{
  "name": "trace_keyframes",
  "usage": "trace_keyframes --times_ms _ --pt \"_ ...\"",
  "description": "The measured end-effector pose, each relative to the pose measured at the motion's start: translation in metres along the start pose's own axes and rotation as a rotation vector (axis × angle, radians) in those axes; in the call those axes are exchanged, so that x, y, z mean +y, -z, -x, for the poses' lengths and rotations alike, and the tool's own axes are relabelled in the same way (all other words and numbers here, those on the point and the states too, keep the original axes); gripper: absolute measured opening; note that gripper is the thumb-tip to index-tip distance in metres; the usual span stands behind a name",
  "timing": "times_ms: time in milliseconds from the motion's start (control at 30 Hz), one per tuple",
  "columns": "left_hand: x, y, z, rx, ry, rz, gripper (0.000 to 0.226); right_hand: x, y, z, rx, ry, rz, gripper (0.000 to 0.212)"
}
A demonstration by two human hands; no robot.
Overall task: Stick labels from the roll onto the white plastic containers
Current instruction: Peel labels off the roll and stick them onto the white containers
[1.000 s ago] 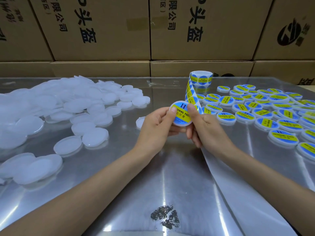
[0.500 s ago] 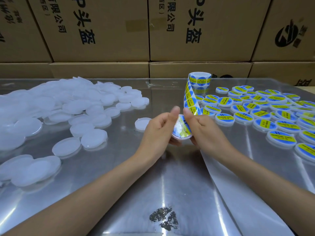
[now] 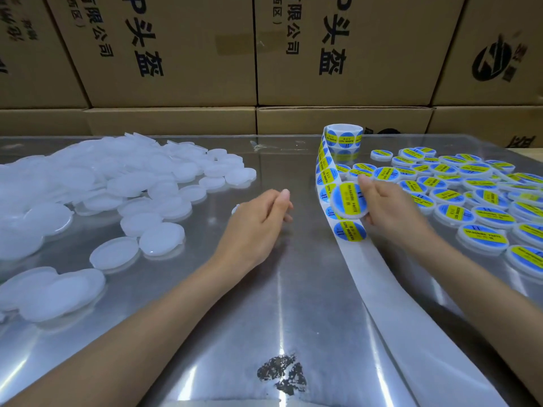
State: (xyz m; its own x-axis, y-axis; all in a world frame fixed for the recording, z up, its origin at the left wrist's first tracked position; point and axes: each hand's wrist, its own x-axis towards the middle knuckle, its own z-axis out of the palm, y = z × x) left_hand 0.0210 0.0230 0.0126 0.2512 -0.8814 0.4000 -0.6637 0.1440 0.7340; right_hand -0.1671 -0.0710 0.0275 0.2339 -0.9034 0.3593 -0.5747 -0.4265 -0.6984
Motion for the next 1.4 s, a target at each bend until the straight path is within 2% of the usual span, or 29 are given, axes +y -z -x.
trace_keyframes --times_ms 133,200,267,367,467,533,633,733,833,933,1033,1133,1233,1400 --pt "-0.016 0.007 -0.006 -0.066 -0.023 -0.414 0.031 0.02 0.015 -0.006 0.003 -0.132 0.465 0.051" --pt "-0.022 0.007 -0.006 -0.109 0.007 -0.493 0.029 0.022 0.015 -0.005 -0.019 -0.19 0.593 0.055" --pt "-0.024 0.007 -0.006 -0.105 0.043 -0.5 0.029 0.021 0.014 -0.004 0.012 -0.201 0.668 0.052" --pt "-0.026 0.008 -0.007 -0.056 0.077 -0.497 0.044 0.015 0.014 -0.002 0.143 -0.042 0.656 0.038" --pt "-0.027 0.01 -0.007 -0.033 0.084 -0.475 0.039 0.008 0.011 -0.001 0.063 0.09 0.606 0.032" --pt "-0.027 0.011 -0.007 -0.033 0.08 -0.453 0.029 0.007 0.006 0.001 -0.018 0.09 0.655 0.034" --pt "-0.025 0.011 -0.008 -0.051 0.039 -0.418 0.011 0.012 0.007 0.001 -0.003 0.034 0.744 0.031" --pt "-0.025 0.011 -0.008 -0.054 -0.006 -0.406 0.008 0.02 0.011 0.0 -0.025 -0.067 0.825 0.031" --pt "-0.025 0.011 -0.009 -0.039 -0.009 -0.402 0.013 0.021 0.011 -0.001 -0.063 -0.056 0.757 0.03" --pt "-0.024 0.011 -0.008 -0.014 -0.007 -0.346 0.018 0.015 0.009 -0.004 -0.091 0.031 0.45 0.027" --pt "-0.019 0.013 -0.009 0.056 -0.023 -0.212 0.022 0.009 0.005 -0.003 -0.339 0.015 0.196 0.022" --pt "-0.015 0.013 -0.011 0.136 -0.008 -0.041 0.024 0.008 0.003 0.001 -0.529 0.047 0.216 0.034" --pt "-0.016 0.014 -0.013 0.124 0.057 0.015 0.027 0.007 0.001 0.003 -0.535 0.116 0.164 0.043" --pt "-0.021 0.009 -0.011 0.033 0.102 -0.083 0.033 0.006 -0.006 0.006 -0.528 0.184 0.194 0.053"
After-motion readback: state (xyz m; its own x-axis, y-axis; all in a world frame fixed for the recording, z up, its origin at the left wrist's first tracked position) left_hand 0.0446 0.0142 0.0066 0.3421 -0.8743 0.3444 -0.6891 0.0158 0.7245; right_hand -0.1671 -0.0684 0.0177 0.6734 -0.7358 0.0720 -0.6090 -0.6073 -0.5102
